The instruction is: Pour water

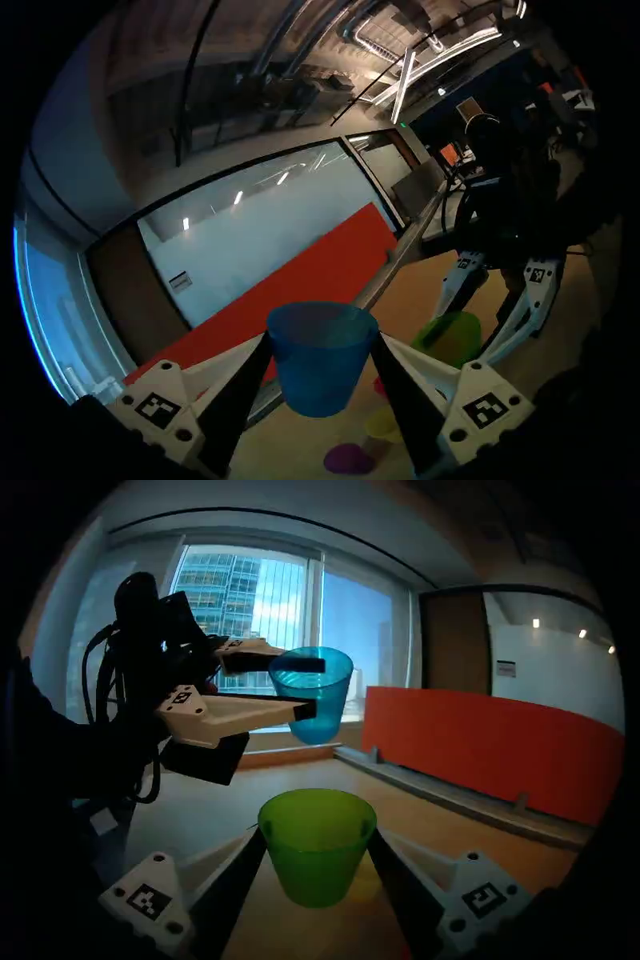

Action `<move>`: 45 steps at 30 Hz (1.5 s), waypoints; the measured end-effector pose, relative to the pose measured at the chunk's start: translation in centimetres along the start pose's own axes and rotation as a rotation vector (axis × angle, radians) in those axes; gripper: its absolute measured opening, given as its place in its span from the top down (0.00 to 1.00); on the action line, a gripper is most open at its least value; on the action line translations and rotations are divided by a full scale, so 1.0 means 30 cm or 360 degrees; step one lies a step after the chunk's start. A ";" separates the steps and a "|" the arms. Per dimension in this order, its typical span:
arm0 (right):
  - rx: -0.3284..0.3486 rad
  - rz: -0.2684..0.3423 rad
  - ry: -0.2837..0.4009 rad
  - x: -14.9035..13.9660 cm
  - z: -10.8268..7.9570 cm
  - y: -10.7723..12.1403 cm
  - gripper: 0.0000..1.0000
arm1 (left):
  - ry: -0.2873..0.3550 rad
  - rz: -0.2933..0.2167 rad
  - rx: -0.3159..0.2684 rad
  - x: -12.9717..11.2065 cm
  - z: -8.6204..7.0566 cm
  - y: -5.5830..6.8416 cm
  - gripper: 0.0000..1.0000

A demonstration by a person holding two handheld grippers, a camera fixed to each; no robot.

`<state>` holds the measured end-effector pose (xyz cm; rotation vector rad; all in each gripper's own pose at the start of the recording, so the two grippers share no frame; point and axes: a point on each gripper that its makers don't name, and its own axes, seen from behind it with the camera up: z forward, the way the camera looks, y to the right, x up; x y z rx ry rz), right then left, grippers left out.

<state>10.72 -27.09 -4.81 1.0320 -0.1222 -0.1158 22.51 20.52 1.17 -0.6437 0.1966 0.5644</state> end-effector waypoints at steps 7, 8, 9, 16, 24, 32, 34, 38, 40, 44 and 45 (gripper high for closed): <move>0.0018 0.0007 0.0004 -0.004 0.015 -0.010 0.10 | 0.0005 0.0086 0.0006 0.020 0.003 -0.009 0.14; 0.0020 0.0007 0.0004 -0.004 0.017 -0.012 0.10 | 0.0005 0.0101 0.0009 0.022 0.003 -0.011 0.14; 0.0023 0.0008 0.0003 -0.005 0.019 -0.013 0.10 | 0.0004 0.0115 0.0013 0.024 0.002 -0.014 0.14; 0.0031 0.0009 0.0006 -0.005 0.031 -0.014 0.10 | 0.0005 0.0185 0.0032 0.043 -0.002 -0.032 0.14; 0.0043 0.0006 0.0003 -0.007 0.045 -0.021 0.10 | 0.0008 0.0244 0.0049 0.062 -0.002 -0.041 0.14; 0.0057 0.0003 0.0001 -0.003 0.057 -0.028 0.10 | 0.0001 0.0304 0.0047 0.067 0.003 -0.037 0.14; 0.0059 0.0003 0.0002 -0.003 0.058 -0.029 0.10 | 0.0000 0.0320 0.0047 0.069 0.003 -0.037 0.14; 0.0062 0.0004 -0.0001 -0.006 0.061 -0.030 0.10 | -0.0001 0.0352 0.0043 0.073 0.003 -0.037 0.14; 0.0062 0.0003 -0.0004 -0.008 0.062 -0.031 0.10 | -0.0002 0.0369 0.0041 0.075 0.000 -0.037 0.14; 0.0062 0.0002 -0.0006 -0.012 0.064 -0.029 0.10 | 0.0000 0.0403 0.0043 0.079 -0.005 -0.038 0.14; 0.0062 0.0003 -0.0006 -0.012 0.064 -0.028 0.10 | 0.0001 0.0411 0.0044 0.081 -0.005 -0.039 0.14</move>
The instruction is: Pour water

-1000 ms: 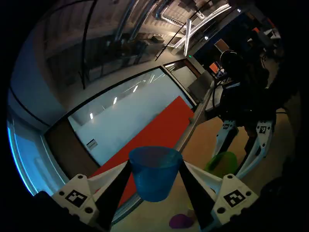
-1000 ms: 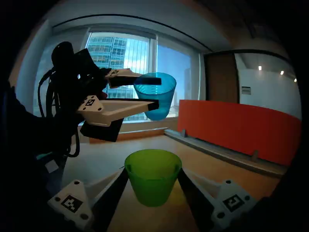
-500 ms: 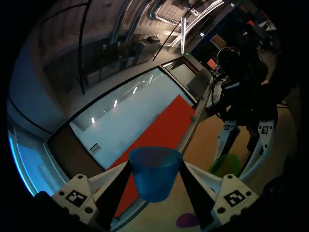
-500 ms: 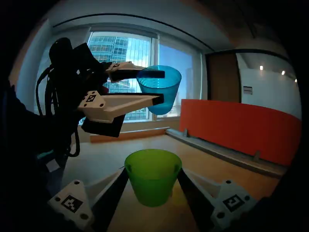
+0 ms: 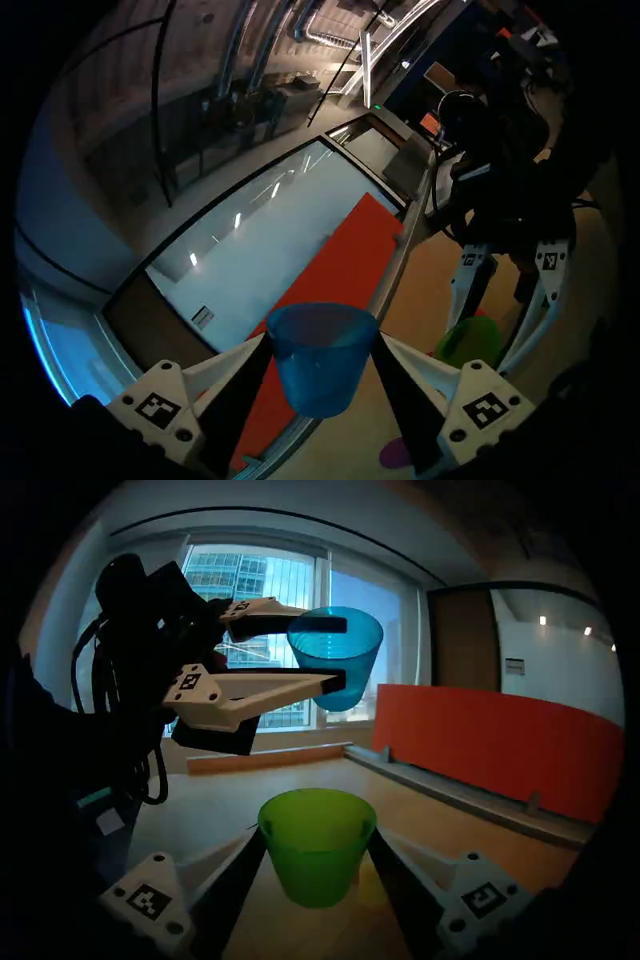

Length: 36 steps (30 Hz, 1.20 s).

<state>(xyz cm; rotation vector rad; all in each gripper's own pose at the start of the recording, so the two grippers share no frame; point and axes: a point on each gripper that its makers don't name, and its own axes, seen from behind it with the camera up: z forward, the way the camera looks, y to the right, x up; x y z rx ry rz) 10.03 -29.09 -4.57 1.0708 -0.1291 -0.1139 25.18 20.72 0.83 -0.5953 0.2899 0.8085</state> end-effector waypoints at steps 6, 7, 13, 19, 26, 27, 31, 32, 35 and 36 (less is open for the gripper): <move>0.0000 0.0001 -0.0004 -0.003 0.002 0.001 0.10 | -0.0001 0.0047 0.0008 0.005 0.007 -0.007 0.14; 0.0000 -0.0001 -0.0006 -0.004 0.003 0.002 0.10 | -0.0001 0.0056 0.0008 0.005 0.009 -0.007 0.14; 0.0000 -0.0003 -0.0009 -0.007 0.007 0.004 0.10 | -0.0002 0.0112 0.0010 0.009 0.022 -0.002 0.14; -0.0004 0.0000 -0.0006 -0.007 0.008 0.012 0.10 | 0.0008 0.0162 0.0012 0.018 0.035 -0.003 0.14; -0.0010 0.0003 0.0000 -0.004 0.005 0.019 0.10 | 0.0007 0.0244 0.0014 0.026 0.042 -0.004 0.14; -0.0011 0.0004 0.0001 -0.004 0.004 0.020 0.10 | 0.0006 0.0255 0.0015 0.027 0.043 -0.003 0.14; -0.0014 0.0008 0.0003 -0.005 0.000 0.023 0.10 | 0.0006 0.0291 0.0011 0.031 0.043 0.005 0.14; -0.0016 0.0009 0.0004 -0.006 0.000 0.025 0.10 | 0.0007 0.0300 0.0010 0.032 0.043 0.006 0.14; -0.0019 0.0013 0.0005 -0.008 -0.001 0.028 0.10 | 0.0009 0.0325 0.0011 0.037 0.046 0.007 0.14; -0.0019 0.0014 0.0006 -0.009 -0.001 0.029 0.10 | 0.0009 0.0333 0.0012 0.039 0.046 0.008 0.14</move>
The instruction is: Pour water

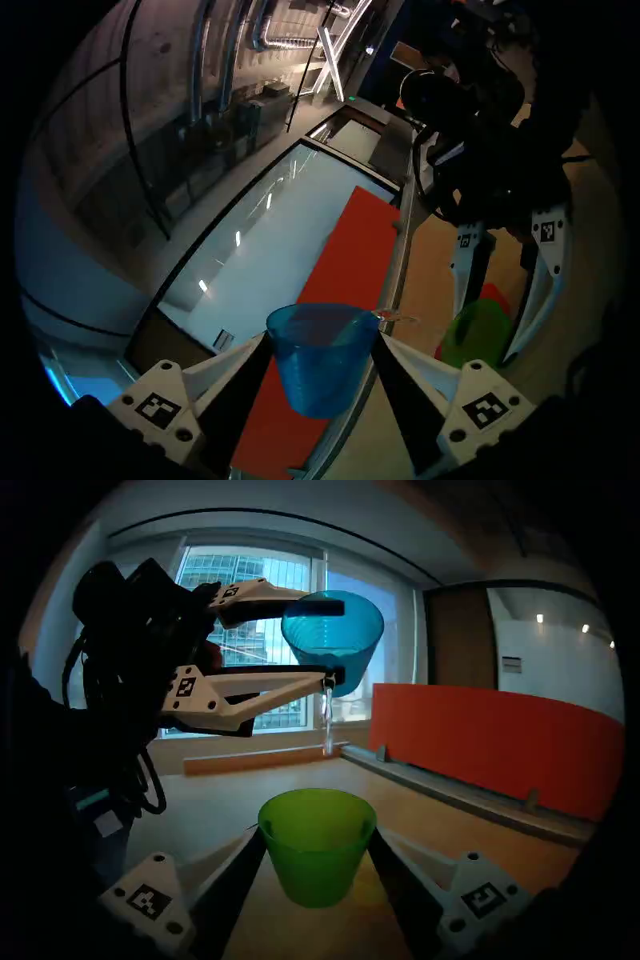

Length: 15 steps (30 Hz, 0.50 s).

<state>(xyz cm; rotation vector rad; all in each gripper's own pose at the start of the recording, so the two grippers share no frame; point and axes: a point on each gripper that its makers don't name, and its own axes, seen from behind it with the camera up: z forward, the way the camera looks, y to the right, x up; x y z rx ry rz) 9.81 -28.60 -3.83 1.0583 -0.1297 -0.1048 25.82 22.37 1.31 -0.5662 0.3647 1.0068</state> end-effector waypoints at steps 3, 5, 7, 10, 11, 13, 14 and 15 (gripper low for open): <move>-0.0002 0.0003 0.0002 0.000 -0.001 0.003 0.10 | 0.0006 0.0023 0.0003 0.008 0.001 0.000 0.14; -0.0004 0.0002 0.0003 0.000 -0.002 0.005 0.10 | 0.0007 0.0040 0.0005 0.011 0.002 0.000 0.14; -0.0005 0.0001 0.0004 0.001 -0.003 0.005 0.11 | 0.0008 0.0055 0.0006 0.015 0.004 0.000 0.14; -0.0005 0.0000 0.0008 0.002 -0.004 0.006 0.11 | 0.0008 0.0070 0.0008 0.019 0.005 0.000 0.14; -0.0005 0.0001 0.0009 0.003 -0.005 0.006 0.11 | 0.0009 0.0072 0.0010 0.020 0.005 -0.001 0.14; -0.0007 0.0001 0.0011 0.005 -0.006 0.008 0.11 | 0.0009 0.0078 0.0013 0.021 0.005 -0.003 0.14; -0.0008 0.0001 0.0011 0.005 -0.006 0.009 0.11 | 0.0010 0.0081 0.0015 0.022 0.005 -0.003 0.14; -0.0010 0.0000 0.0012 0.006 -0.007 0.011 0.11 | 0.0011 0.0084 0.0017 0.023 0.005 -0.004 0.14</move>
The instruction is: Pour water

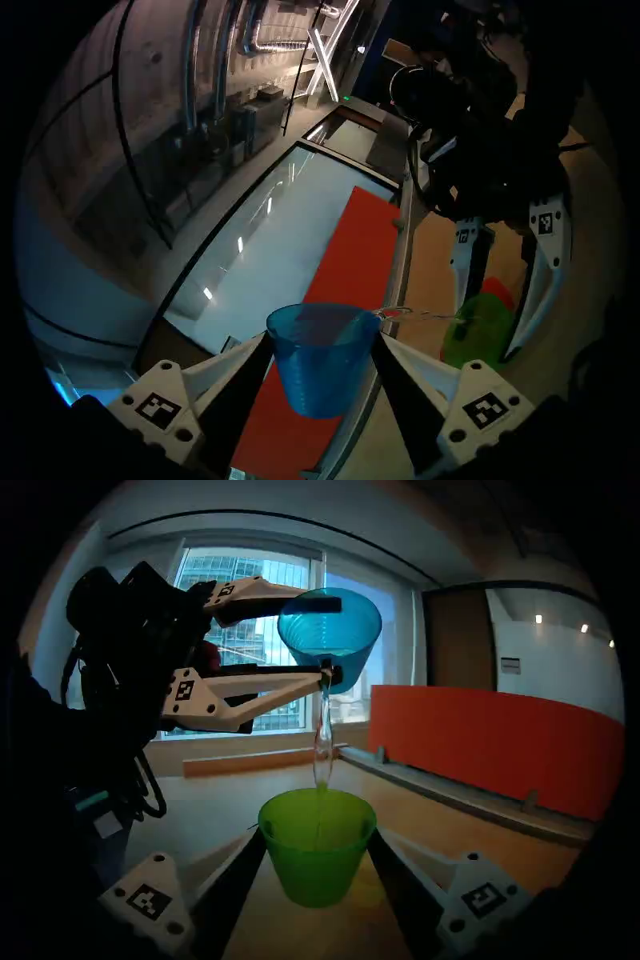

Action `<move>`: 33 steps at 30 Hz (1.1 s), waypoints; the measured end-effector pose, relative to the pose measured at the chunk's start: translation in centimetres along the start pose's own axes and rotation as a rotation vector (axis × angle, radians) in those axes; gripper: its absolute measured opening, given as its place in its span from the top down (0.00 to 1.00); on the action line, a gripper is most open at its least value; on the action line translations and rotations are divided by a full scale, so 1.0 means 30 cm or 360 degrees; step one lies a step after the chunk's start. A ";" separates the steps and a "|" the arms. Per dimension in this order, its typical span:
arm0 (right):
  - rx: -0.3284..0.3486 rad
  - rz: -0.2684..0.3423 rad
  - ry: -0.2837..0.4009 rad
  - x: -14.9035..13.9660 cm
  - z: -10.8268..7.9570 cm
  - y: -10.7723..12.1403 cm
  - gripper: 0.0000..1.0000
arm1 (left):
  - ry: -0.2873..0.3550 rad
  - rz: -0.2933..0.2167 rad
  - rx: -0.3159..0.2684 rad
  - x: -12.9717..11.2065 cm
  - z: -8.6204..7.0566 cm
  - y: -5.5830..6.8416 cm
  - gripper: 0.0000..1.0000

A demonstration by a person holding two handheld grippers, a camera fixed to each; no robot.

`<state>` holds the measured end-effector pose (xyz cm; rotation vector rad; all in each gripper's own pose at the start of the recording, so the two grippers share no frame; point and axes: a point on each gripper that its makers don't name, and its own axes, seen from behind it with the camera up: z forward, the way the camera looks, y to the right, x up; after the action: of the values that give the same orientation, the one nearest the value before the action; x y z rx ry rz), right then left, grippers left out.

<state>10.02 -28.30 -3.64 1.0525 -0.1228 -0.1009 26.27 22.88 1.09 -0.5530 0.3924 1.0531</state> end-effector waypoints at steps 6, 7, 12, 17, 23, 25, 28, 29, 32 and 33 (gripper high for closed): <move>-0.0004 -0.0003 0.0002 0.004 0.000 0.001 0.11 | -0.0002 0.0027 0.0010 0.001 -0.003 -0.002 0.14; -0.0005 -0.0003 0.0002 0.005 0.000 0.002 0.11 | -0.0003 0.0029 0.0011 0.001 -0.004 -0.002 0.14; -0.0009 -0.0006 0.0002 0.005 -0.001 0.005 0.11 | -0.0003 0.0040 0.0014 0.003 -0.009 0.001 0.14; -0.0011 -0.0009 0.0002 0.006 0.000 0.006 0.11 | -0.0004 0.0074 0.0022 0.005 -0.013 -0.002 0.14; -0.0010 -0.0008 0.0010 0.012 0.001 0.006 0.11 | -0.0005 0.0097 0.0041 0.005 -0.016 -0.012 0.14; -0.0010 -0.0010 0.0012 0.013 0.001 0.005 0.11 | -0.0004 0.0105 0.0045 0.005 -0.019 -0.014 0.14; -0.0011 -0.0012 0.0013 0.014 0.001 0.004 0.11 | -0.0004 0.0124 0.0045 0.007 -0.023 -0.016 0.14; -0.0012 -0.0013 0.0014 0.014 0.001 0.004 0.11 | -0.0004 0.0131 0.0046 0.008 -0.024 -0.017 0.14; -0.0014 -0.0013 0.0017 0.017 0.001 0.005 0.11 | -0.0003 0.0149 0.0051 0.012 -0.025 -0.018 0.14; -0.0015 -0.0012 0.0019 0.018 0.002 0.005 0.11 | -0.0003 0.0154 0.0052 0.013 -0.025 -0.018 0.14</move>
<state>10.54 -28.33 -3.45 1.0443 -0.1076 -0.1021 26.90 22.49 0.41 -0.5078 0.4375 1.1383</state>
